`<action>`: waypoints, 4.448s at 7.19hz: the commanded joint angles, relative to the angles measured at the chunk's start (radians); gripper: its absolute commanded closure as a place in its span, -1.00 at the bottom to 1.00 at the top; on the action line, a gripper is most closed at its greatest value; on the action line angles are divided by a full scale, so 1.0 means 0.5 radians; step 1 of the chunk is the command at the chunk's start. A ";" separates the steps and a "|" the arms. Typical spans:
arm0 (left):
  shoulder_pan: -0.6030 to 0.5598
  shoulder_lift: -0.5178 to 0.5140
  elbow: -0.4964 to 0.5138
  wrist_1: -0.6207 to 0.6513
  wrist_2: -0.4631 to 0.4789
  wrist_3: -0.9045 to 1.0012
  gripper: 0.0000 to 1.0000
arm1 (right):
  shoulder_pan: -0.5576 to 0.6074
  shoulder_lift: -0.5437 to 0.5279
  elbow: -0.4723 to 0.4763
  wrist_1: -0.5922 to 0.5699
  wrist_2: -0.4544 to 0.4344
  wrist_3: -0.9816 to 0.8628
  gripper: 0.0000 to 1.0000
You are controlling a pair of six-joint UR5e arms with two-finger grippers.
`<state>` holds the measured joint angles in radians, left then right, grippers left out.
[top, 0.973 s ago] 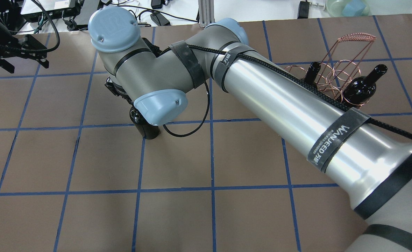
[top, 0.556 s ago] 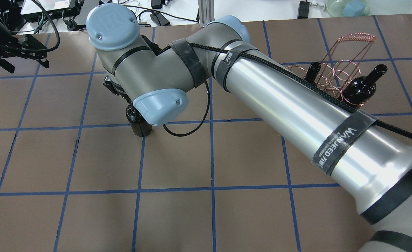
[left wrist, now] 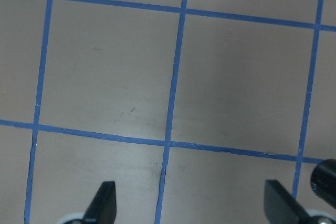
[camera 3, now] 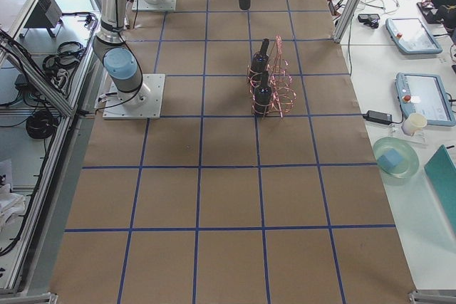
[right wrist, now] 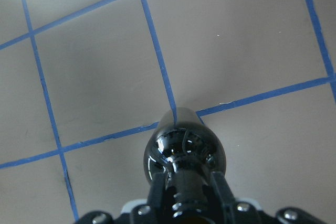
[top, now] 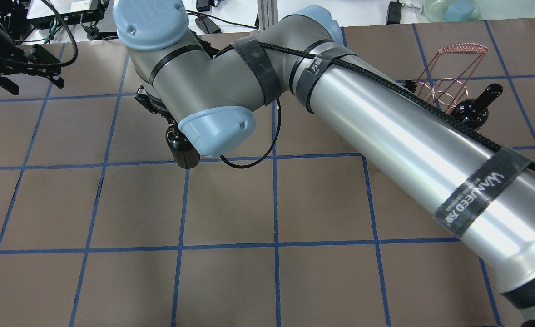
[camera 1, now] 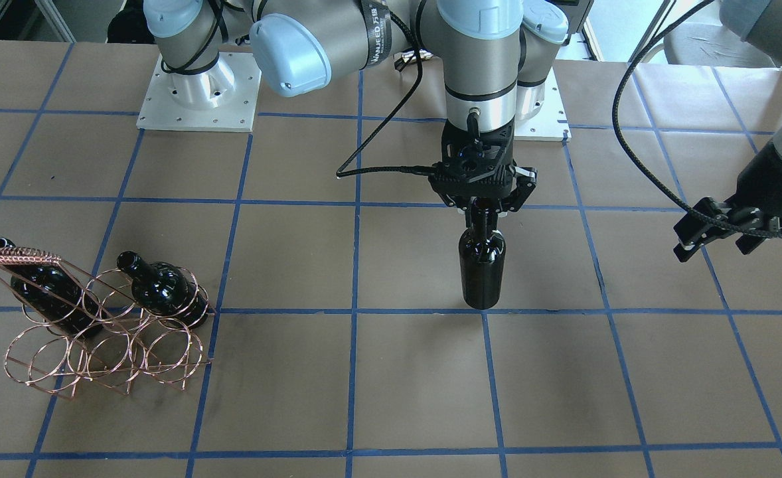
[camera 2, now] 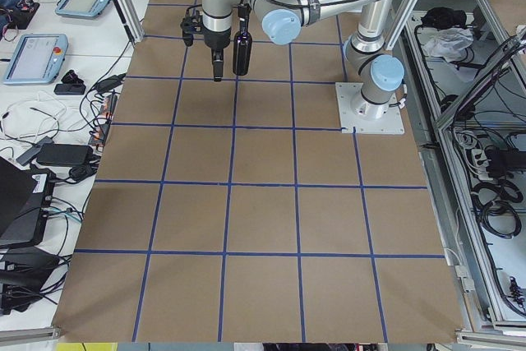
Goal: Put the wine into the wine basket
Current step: 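Carry the bottle with the right gripper over to the copper wine rack, then tilt the bottle and push its base into an empty rack slot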
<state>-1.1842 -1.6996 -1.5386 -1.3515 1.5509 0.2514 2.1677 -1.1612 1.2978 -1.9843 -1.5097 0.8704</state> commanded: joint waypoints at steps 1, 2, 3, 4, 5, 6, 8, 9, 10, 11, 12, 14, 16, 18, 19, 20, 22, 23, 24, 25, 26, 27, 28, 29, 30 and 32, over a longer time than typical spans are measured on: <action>0.000 -0.003 0.000 0.000 -0.003 -0.003 -1.00 | -0.186 -0.272 0.070 0.356 -0.039 -0.264 1.00; -0.006 0.000 0.003 0.000 -0.003 -0.006 -1.00 | -0.291 -0.404 0.089 0.576 -0.045 -0.396 1.00; -0.046 0.003 0.006 0.003 -0.003 0.000 -1.00 | -0.432 -0.533 0.092 0.779 -0.049 -0.564 1.00; -0.110 0.024 0.006 0.000 -0.021 -0.015 -1.00 | -0.600 -0.631 0.092 1.000 -0.024 -0.730 1.00; -0.214 0.055 0.006 0.000 -0.067 -0.073 -1.00 | -0.769 -0.702 0.092 1.151 -0.042 -0.944 1.00; -0.303 0.061 0.006 0.000 -0.055 -0.177 -1.00 | -0.910 -0.782 0.092 1.249 -0.058 -1.150 1.00; -0.423 0.092 0.006 0.000 -0.070 -0.202 -1.00 | -1.183 -0.880 0.092 1.406 -0.140 -1.540 1.00; -0.493 0.107 0.024 0.000 -0.071 -0.205 -1.00 | -1.330 -0.884 0.092 1.413 -0.186 -1.745 1.00; -0.509 0.123 0.028 -0.015 -0.043 -0.202 -1.00 | -1.472 -0.887 0.089 1.395 -0.193 -1.957 1.00; -0.528 0.141 0.031 -0.030 -0.034 -0.202 -1.00 | -1.564 -0.890 0.089 1.358 -0.187 -2.038 1.00; -0.546 0.165 0.034 -0.100 -0.031 -0.202 -1.00 | -1.599 -0.844 0.092 1.218 -0.217 -2.196 1.00; -0.552 0.242 0.043 -0.392 -0.018 -0.217 -1.00 | -1.639 -0.749 0.089 1.046 -0.211 -2.284 1.00; -0.549 0.261 0.043 -0.399 -0.018 -0.214 -1.00 | -1.639 -0.669 0.080 0.901 -0.159 -2.311 1.00; -0.549 0.257 0.040 -0.399 -0.018 -0.214 -1.00 | -1.639 -0.614 0.083 0.843 -0.095 -2.333 1.00; -0.549 0.276 0.043 -0.399 -0.015 -0.202 -1.00 | -1.639 -0.611 0.083 0.839 -0.092 -2.333 1.00; -0.549 0.228 0.040 -0.396 -0.012 -0.205 -1.00 | -1.639 -0.592 0.089 0.839 -0.095 -2.360 1.00; -0.549 0.196 0.009 -0.396 -0.012 -0.211 -1.00 | -1.642 -0.577 0.119 0.839 -0.095 -2.391 1.00; -0.546 0.205 0.012 -0.396 -0.009 -0.205 -1.00 | -1.648 -0.577 0.150 0.827 -0.095 -2.434 1.00; -0.549 0.218 0.012 -0.396 -0.012 -0.205 -1.00 | -1.651 -0.577 0.156 0.824 -0.095 -2.437 1.00; -0.549 0.197 0.012 -0.396 -0.009 -0.208 -1.00 | -1.660 -0.577 0.156 0.815 -0.095 -2.440 1.00; -0.546 0.202 0.012 -0.393 -0.009 -0.205 -1.00 | -1.672 -0.574 0.162 0.809 -0.088 -2.498 1.00; -0.546 0.202 0.015 -0.390 -0.009 -0.199 -1.00 | -1.679 -0.574 0.187 0.806 -0.088 -2.505 1.00; -0.537 0.199 0.015 -0.387 -0.009 -0.196 -1.00 | -1.682 -0.574 0.223 0.730 -0.064 -2.484 1.00; -0.540 0.193 0.015 -0.377 -0.009 -0.199 -1.00 | -1.679 -0.574 0.251 0.708 -0.034 -2.429 1.00; -0.540 0.196 0.018 -0.374 -0.012 -0.193 -1.00 | -1.682 -0.571 0.251 0.686 -0.033 -2.437 1.00; -0.500 0.199 0.031 -0.374 -0.012 -0.187 -1.00 | -1.682 -0.568 0.254 0.677 -0.033 -2.437 1.00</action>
<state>-1.4449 -1.6006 -1.5261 -1.5390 1.5456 0.1566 1.3272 -1.4458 1.4231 -1.6423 -1.5271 -0.3482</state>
